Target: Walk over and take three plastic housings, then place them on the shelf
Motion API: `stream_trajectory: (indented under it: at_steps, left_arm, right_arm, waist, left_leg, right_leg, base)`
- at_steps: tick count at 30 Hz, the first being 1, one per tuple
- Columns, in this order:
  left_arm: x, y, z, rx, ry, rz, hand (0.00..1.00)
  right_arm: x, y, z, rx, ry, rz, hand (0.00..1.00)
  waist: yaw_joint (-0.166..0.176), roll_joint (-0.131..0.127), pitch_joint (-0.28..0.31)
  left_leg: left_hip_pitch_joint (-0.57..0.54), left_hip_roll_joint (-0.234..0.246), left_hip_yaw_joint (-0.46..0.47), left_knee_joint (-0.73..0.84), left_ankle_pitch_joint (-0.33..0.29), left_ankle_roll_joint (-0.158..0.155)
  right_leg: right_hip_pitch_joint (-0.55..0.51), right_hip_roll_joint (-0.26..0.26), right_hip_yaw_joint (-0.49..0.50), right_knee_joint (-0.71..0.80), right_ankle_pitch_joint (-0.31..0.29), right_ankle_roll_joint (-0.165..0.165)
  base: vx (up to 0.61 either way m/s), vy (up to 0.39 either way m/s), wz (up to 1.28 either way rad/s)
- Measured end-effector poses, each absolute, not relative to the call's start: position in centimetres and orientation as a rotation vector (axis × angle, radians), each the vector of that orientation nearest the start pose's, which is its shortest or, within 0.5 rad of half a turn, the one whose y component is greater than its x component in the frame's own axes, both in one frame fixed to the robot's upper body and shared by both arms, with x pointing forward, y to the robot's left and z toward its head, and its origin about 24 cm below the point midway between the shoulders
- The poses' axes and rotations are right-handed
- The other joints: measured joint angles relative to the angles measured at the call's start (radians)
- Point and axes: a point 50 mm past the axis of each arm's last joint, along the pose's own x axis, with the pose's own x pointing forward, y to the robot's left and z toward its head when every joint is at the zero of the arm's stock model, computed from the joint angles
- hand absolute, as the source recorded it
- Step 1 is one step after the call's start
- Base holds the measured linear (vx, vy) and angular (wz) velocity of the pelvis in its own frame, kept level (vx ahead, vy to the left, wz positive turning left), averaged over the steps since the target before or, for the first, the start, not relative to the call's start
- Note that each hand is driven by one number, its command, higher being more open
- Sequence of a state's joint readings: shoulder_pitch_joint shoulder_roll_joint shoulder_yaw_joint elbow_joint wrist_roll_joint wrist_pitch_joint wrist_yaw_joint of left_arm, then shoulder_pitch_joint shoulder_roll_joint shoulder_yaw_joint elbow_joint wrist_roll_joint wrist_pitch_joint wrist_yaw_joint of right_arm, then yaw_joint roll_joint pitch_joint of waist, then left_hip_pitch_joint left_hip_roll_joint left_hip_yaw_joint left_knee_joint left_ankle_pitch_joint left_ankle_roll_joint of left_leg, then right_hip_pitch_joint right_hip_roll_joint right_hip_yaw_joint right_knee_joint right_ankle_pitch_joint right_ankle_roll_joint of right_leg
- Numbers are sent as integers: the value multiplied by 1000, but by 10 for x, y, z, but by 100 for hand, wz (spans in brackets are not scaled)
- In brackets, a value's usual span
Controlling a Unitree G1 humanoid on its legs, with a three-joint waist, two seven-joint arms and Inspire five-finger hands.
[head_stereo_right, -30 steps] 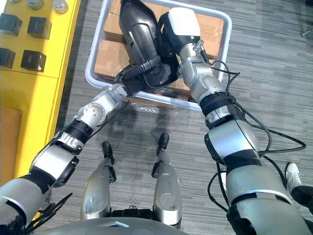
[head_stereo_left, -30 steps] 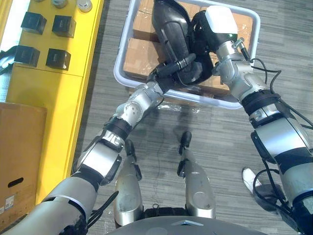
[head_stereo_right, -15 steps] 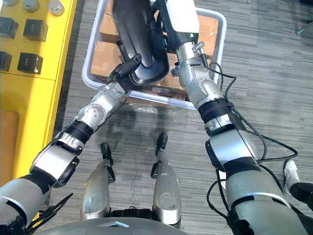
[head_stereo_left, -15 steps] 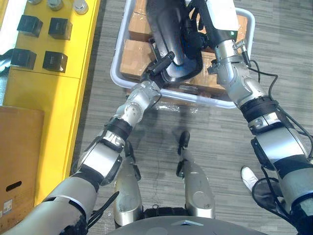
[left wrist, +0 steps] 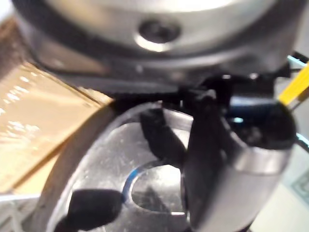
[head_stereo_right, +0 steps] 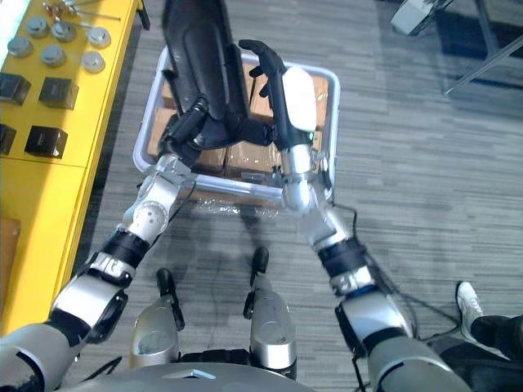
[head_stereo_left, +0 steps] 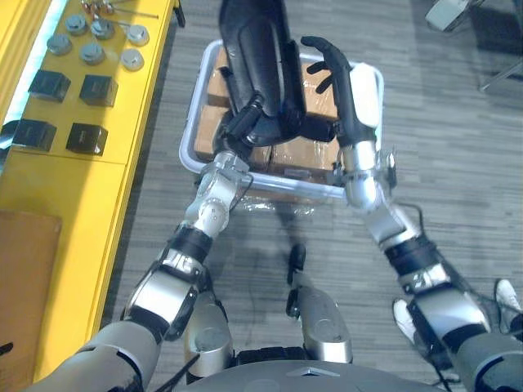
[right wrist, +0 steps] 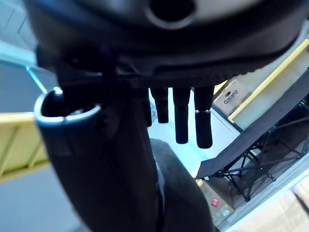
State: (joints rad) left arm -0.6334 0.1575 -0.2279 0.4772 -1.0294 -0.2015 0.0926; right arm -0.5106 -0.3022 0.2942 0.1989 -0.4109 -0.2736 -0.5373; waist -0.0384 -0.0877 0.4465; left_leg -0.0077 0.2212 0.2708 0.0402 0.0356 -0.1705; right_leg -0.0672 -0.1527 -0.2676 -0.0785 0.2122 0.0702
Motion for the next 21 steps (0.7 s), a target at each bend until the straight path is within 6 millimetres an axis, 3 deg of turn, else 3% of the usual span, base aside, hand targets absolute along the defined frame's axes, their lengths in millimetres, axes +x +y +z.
stream_trajectory:
  at_steps: [4,8,10,14,21]
  left_arm:
    - [333,128,93,-707,-152,16,0]
    - [295,153,52,-575,-100,330,0]
    - [280,165,45,-499,-105,448,0]
    - [248,195,52,-329,-218,683,0]
    - [206,208,71,-327,-374,729,0]
  right_arm:
    - [296,-122,143,-434,-699,-198,100]
    - [269,-150,130,-300,-628,-297,100]
    - [256,-161,127,-203,-606,-318,100]
    - [231,-177,105,46,-473,-277,100]
    - [198,-179,45,232,-129,-218,100]
  waist:
    - [9,-1,-107]
    - [10,31,-191]
    - [10,37,-213]
    - [11,47,-250]
    - [10,110,-307]
  left_leg:
    - [24,-3,13,-28,1,-6]
    - [74,-6,21,-48,-8,-7]
    - [85,-7,21,-49,-10,-6]
    - [93,-12,22,-42,-18,-4]
    - [83,-14,-13,-41,-25,2]
  right_leg:
    - [3,0,-2,0,-10,7]
    - [42,-1,-38,0,-9,7]
    - [53,-2,-50,0,-9,7]
    - [64,-8,-65,-1,-23,14]
    - [84,-17,-128,-7,-48,13]
  base:
    - [108,28,-5]
    - [89,25,0]
    - [22,8,1]
    - [-40,-5,-1]
    - [-55,-5,13]
